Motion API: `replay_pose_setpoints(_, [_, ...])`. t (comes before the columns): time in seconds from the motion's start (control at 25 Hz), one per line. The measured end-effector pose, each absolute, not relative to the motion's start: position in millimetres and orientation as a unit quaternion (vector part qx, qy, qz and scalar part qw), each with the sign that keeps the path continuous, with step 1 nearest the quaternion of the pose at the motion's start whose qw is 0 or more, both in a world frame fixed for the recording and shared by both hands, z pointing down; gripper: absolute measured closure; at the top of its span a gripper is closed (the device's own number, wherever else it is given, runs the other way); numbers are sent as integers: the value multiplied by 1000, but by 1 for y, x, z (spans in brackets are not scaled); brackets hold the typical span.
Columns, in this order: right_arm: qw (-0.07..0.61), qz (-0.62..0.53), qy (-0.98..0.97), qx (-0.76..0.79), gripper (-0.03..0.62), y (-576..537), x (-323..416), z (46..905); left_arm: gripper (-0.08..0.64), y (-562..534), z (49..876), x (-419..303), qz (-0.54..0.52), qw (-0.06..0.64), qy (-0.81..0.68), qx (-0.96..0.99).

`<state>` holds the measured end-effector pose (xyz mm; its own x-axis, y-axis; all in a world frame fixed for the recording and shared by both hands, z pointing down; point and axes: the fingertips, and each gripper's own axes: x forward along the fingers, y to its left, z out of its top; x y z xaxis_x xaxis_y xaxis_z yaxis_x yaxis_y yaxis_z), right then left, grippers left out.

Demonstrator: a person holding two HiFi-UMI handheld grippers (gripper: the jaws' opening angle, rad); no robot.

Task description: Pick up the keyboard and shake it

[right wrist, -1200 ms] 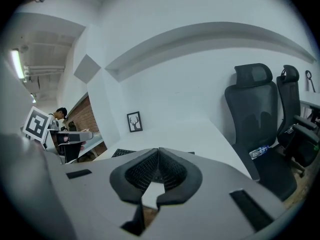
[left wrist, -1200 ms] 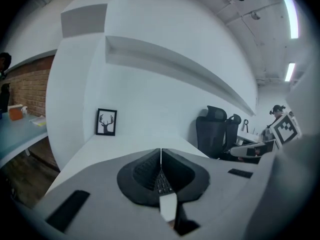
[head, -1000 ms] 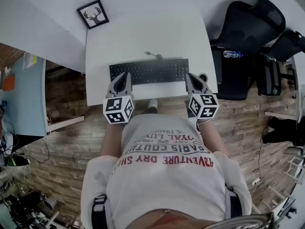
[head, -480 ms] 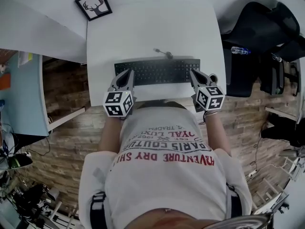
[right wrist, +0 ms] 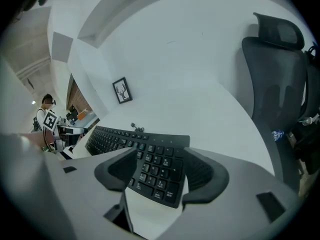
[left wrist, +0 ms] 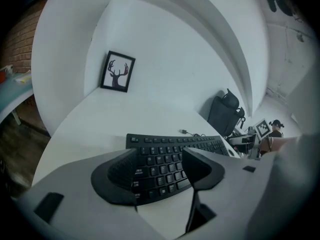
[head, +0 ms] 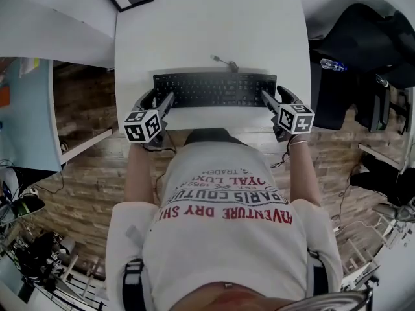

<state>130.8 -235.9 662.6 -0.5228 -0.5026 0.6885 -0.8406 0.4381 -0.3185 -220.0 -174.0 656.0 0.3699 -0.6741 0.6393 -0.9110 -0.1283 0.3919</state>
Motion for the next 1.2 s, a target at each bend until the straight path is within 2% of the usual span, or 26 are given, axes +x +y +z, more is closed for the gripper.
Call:
replay_pose_setpoints(0.24, [293, 355, -798, 389, 311, -237, 142, 695, 253, -177, 690, -241, 195, 407, -526, 720])
replay_pose_setpoints(0.52, [281, 408, -800, 338, 311, -237, 137, 713, 255, -177, 714, -242, 191, 460, -486, 718])
replay_pose_setpoints(1.2, [320, 408, -802, 297, 310, -238, 130, 718, 256, -180, 713, -230, 241, 461, -444, 729])
